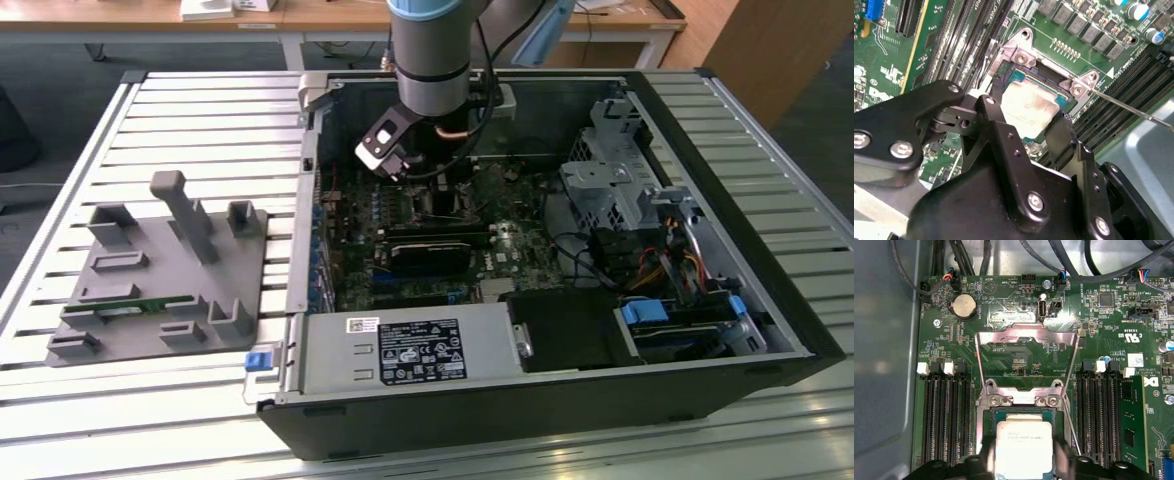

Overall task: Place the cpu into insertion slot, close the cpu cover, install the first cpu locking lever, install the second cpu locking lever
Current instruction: 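Place the cpu into insertion slot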

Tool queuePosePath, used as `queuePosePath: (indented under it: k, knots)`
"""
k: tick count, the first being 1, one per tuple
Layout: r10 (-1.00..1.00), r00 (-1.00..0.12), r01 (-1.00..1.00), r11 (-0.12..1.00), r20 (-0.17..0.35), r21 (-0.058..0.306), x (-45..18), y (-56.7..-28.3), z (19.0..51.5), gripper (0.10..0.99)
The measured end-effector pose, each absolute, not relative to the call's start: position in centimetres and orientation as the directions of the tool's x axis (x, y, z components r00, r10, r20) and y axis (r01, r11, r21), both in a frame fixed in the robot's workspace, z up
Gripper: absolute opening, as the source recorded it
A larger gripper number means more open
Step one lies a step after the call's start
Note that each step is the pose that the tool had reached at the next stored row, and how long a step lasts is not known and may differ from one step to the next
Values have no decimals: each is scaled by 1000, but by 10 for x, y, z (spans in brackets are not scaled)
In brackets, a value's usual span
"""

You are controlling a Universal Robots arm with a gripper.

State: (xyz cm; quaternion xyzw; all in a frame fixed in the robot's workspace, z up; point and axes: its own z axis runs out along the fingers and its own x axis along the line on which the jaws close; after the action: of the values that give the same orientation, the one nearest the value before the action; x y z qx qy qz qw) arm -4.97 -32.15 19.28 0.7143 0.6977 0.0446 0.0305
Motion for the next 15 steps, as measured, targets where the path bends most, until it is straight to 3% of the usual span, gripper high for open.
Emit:
queuePosePath:
  k: [1, 9, 12, 14, 15]
  knots:
    - [1000, 22, 994, -24, 21, 106, -50, -322, 193, 612]
    - [1000, 22, 994, -24, 21, 104, -50, -322, 203, 612]
    - [1000, 23, 995, -24, 21, 96, -48, -321, 204, 533]
    - [1000, 23, 996, -24, 21, 87, -46, -322, 205, 412]
    - [1000, 23, 996, -24, 20, 83, -45, -322, 205, 412]
